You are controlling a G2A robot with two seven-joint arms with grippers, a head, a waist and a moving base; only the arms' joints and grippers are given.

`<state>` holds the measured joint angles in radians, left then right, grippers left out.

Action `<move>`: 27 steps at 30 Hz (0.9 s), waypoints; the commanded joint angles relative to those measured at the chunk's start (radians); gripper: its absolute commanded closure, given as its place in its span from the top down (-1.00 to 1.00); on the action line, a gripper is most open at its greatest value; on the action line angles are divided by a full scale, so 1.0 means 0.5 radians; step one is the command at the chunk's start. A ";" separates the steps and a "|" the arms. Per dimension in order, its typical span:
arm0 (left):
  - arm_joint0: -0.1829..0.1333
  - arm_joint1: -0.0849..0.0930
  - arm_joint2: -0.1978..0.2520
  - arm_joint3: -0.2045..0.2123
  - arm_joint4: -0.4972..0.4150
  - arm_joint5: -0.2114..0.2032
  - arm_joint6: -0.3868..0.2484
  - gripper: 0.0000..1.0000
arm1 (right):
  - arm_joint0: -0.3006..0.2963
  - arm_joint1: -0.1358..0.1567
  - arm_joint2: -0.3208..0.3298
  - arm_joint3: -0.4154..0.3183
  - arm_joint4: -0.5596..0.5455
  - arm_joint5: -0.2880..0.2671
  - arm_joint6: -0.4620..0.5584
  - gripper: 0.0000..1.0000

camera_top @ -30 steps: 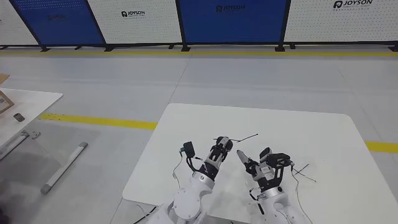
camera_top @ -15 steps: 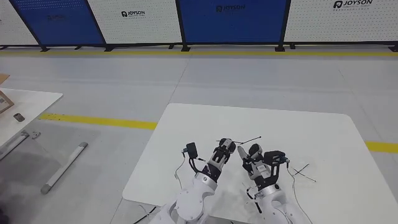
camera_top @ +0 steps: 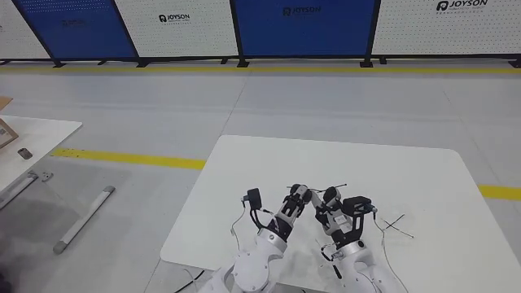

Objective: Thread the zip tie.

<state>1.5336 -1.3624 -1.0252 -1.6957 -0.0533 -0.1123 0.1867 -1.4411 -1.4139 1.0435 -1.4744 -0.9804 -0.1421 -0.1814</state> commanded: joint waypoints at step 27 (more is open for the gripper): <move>-0.025 -0.023 0.034 0.072 0.102 -0.009 0.113 -1.00 | 0.000 -0.005 -0.027 -0.002 -0.105 0.027 -0.009 -0.72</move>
<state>1.5220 -1.3731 -1.0088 -1.6625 -0.0051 -0.1167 0.2398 -1.4411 -1.4162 1.0299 -1.4752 -1.0335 -0.1277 -0.1873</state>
